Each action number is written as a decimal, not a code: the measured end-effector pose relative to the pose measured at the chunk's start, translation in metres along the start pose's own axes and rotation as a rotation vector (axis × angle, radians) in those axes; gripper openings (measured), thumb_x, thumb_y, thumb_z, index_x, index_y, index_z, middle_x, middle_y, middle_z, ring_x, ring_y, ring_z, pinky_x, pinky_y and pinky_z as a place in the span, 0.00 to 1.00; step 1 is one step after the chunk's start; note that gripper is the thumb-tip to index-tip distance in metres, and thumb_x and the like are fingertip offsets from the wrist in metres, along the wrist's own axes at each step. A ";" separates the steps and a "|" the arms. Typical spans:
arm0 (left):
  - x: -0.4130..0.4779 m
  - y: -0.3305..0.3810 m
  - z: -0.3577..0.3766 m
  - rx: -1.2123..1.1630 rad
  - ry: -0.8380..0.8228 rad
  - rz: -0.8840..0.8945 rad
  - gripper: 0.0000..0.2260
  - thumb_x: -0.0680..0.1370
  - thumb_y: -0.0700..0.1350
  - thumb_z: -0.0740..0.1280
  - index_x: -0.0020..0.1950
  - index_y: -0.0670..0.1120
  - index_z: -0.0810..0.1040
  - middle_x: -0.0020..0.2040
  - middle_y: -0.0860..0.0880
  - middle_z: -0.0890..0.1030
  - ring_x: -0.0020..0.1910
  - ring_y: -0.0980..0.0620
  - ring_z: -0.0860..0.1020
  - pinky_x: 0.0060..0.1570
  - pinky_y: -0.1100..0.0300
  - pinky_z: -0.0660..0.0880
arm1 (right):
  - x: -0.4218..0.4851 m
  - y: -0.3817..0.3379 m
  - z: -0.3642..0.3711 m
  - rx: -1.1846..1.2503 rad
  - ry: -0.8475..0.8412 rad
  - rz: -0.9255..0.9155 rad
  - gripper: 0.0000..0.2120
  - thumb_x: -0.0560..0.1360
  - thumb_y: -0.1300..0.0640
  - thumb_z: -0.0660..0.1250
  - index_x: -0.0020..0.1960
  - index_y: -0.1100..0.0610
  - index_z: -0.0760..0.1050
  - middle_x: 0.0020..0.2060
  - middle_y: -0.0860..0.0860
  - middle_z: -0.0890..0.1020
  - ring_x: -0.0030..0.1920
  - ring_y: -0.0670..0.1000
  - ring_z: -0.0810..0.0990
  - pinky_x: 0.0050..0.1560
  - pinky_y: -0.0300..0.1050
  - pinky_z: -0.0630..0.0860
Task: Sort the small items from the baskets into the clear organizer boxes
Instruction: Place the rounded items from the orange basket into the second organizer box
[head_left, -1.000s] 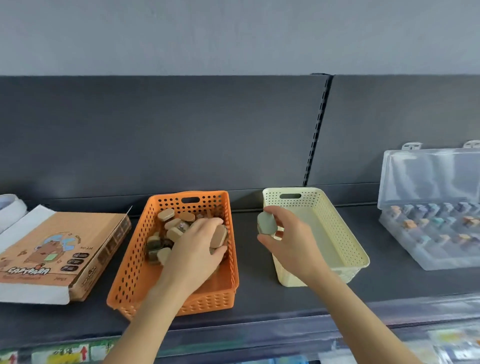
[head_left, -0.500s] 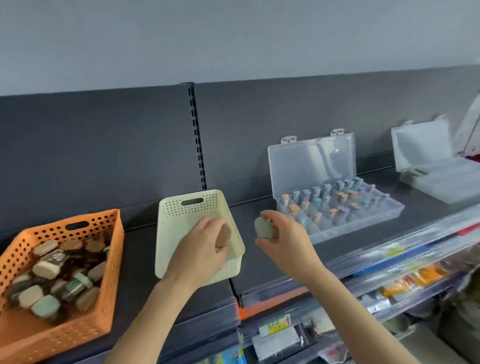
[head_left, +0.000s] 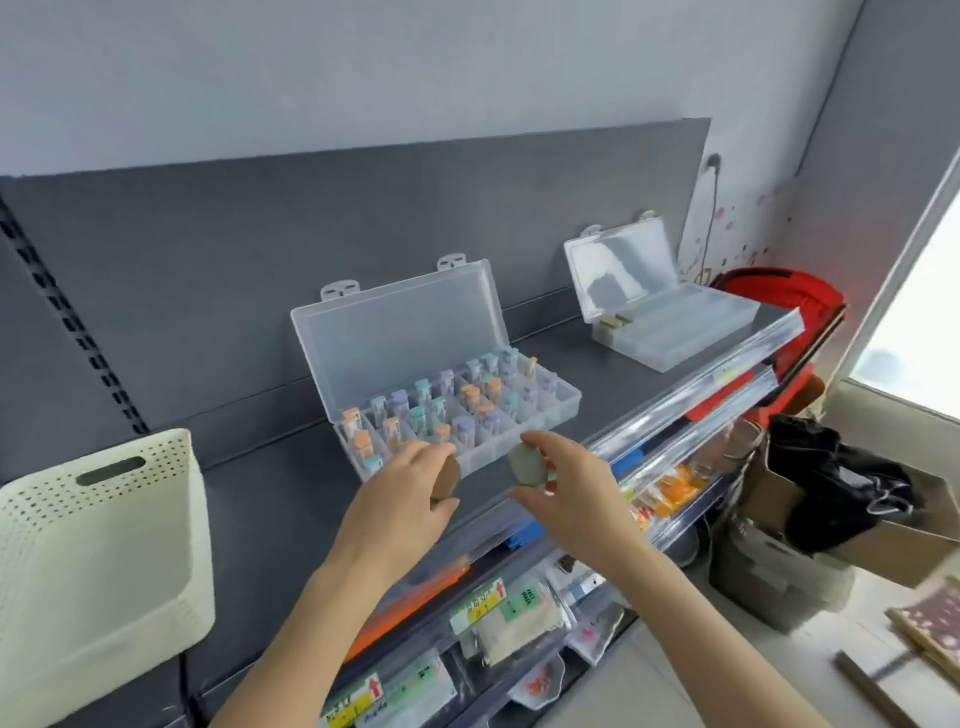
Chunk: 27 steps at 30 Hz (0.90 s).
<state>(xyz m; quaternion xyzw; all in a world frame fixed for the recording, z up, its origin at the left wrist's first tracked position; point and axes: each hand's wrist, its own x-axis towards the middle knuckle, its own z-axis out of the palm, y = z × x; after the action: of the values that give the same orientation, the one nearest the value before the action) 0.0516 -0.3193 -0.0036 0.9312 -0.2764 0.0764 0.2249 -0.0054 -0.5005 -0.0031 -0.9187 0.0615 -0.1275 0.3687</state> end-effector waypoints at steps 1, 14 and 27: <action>0.011 0.009 0.007 -0.004 -0.013 0.025 0.21 0.76 0.48 0.68 0.68 0.51 0.69 0.65 0.55 0.71 0.58 0.53 0.74 0.54 0.58 0.75 | 0.001 0.011 -0.009 -0.004 0.020 0.019 0.25 0.74 0.56 0.70 0.69 0.52 0.68 0.60 0.49 0.76 0.56 0.50 0.75 0.56 0.41 0.74; 0.188 0.102 0.108 -0.098 -0.067 0.254 0.21 0.75 0.47 0.69 0.67 0.51 0.70 0.64 0.55 0.72 0.57 0.53 0.74 0.52 0.61 0.74 | 0.087 0.137 -0.102 -0.039 0.234 0.185 0.25 0.73 0.57 0.69 0.69 0.51 0.68 0.60 0.47 0.76 0.56 0.47 0.75 0.57 0.41 0.75; 0.341 0.146 0.161 -0.134 -0.053 0.245 0.22 0.76 0.48 0.68 0.68 0.52 0.69 0.65 0.56 0.71 0.57 0.53 0.75 0.53 0.60 0.74 | 0.221 0.229 -0.164 -0.045 0.245 0.205 0.26 0.73 0.55 0.70 0.69 0.50 0.68 0.60 0.47 0.76 0.57 0.49 0.75 0.59 0.45 0.75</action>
<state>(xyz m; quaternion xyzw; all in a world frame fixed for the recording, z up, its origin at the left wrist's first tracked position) 0.2593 -0.6660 -0.0008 0.8752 -0.3983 0.0601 0.2681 0.1566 -0.8201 -0.0059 -0.8932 0.2023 -0.1987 0.3491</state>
